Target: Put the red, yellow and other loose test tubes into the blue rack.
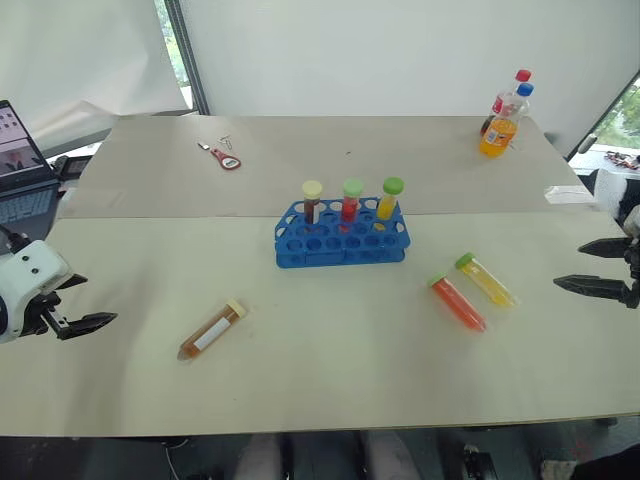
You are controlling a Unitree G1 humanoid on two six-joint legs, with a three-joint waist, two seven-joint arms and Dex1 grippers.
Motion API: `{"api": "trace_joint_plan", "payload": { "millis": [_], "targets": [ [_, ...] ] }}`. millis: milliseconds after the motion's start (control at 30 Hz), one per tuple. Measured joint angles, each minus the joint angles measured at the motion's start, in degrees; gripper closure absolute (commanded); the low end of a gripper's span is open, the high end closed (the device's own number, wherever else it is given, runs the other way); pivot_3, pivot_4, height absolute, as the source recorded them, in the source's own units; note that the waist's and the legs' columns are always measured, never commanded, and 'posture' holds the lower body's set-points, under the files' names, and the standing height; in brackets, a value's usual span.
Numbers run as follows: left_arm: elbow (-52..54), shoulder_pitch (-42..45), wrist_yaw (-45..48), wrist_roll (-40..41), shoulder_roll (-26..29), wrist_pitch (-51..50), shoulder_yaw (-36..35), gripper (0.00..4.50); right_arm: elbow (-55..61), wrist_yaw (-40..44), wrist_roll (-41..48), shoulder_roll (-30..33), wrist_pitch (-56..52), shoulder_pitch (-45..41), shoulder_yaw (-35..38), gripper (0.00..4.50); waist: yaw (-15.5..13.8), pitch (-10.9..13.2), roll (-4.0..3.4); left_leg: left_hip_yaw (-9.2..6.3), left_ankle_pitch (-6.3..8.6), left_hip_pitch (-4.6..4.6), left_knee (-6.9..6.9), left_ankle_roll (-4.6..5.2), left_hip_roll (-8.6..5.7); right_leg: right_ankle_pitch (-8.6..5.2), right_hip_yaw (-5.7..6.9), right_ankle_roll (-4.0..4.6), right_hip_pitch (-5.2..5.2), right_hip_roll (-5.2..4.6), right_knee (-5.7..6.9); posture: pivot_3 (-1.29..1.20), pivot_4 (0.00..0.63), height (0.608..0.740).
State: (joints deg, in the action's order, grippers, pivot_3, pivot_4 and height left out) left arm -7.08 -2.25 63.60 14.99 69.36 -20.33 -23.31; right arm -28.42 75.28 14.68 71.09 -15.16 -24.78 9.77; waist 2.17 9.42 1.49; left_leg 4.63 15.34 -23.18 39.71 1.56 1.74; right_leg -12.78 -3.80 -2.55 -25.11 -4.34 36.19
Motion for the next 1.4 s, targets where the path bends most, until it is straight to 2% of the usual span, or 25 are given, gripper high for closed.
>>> {"api": "trace_joint_plan", "payload": {
  "millis": [367,500,633,900,1067,1233,1267,1400],
  "targets": [
    [-4.84,6.20,1.21,2.25,-1.78,0.60,-0.38,0.01,-4.79,-1.18,-1.17,-2.18,4.46,-1.79,-0.01,0.06,-0.02,-0.01,-0.02,0.10,0.00,0.02,0.03,0.00,-0.02,0.03,-0.01,0.01,-0.01,0.01,0.02,0.00,0.150,0.733],
    [0.98,8.63,2.59,4.31,-2.22,-0.80,0.86,0.01,-5.85,-1.18,-2.53,-2.68,4.43,-5.85,-1.37,0.06,0.07,-0.01,-0.02,0.09,0.00,0.00,0.07,0.00,0.00,0.05,-0.01,0.01,0.01,0.01,0.02,0.00,0.150,0.733],
    [14.44,14.30,3.22,7.42,-3.59,-3.90,7.32,0.01,-5.12,-0.32,-6.55,-5.07,-0.46,-13.82,-8.80,0.06,0.04,-0.02,-0.04,0.11,0.00,0.00,0.13,0.00,-0.08,0.12,-0.10,-0.06,0.03,0.01,0.01,0.00,0.150,0.733],
    [28.93,21.36,3.68,12.22,-10.05,-8.48,18.84,0.01,-5.52,0.98,-15.83,-12.10,-16.18,-25.73,-22.32,0.06,0.15,-0.02,-0.05,0.06,0.00,-0.16,0.13,0.01,-0.11,0.12,-0.15,-0.05,-0.11,0.15,-0.03,0.00,0.150,0.733],
    [37.22,24.11,4.69,14.66,-14.13,-8.67,25.19,0.01,-8.61,0.49,-19.62,-17.27,-21.91,-30.64,-27.01,0.06,0.00,-0.01,-0.04,0.02,0.00,-0.20,0.20,0.02,-0.14,0.12,-0.15,-0.06,-0.07,0.15,-0.06,0.00,0.150,0.733],
    [38.29,27.02,4.40,13.68,-17.43,-8.27,29.96,0.01,-14.46,-1.08,-22.60,-21.50,-22.48,-32.94,-29.62,0.06,-0.39,-0.01,-0.04,-0.03,-0.01,-0.19,0.23,0.02,-0.19,0.13,-0.14,-0.08,-0.02,0.14,-0.06,0.00,0.150,0.733],
    [38.12,27.31,4.35,12.95,-17.65,-7.98,30.64,0.00,-16.00,-1.39,-23.07,-22.05,-22.49,-33.29,-29.69,0.59,-0.42,-0.01,-0.04,-0.03,-0.01,-0.18,0.23,0.02,-0.19,0.13,-0.14,-0.08,-0.02,0.15,-0.06,0.00,0.150,0.733],
    [37.68,28.64,3.71,11.57,-19.28,-7.14,31.72,0.00,-19.74,-2.18,-24.76,-23.50,-21.68,-33.49,-30.54,1.93,-0.45,-0.01,-0.04,-0.04,-0.01,-0.18,0.23,0.02,-0.20,0.14,-0.14,-0.09,-0.01,0.14,-0.07,0.00,0.150,0.733]
  ]
}}
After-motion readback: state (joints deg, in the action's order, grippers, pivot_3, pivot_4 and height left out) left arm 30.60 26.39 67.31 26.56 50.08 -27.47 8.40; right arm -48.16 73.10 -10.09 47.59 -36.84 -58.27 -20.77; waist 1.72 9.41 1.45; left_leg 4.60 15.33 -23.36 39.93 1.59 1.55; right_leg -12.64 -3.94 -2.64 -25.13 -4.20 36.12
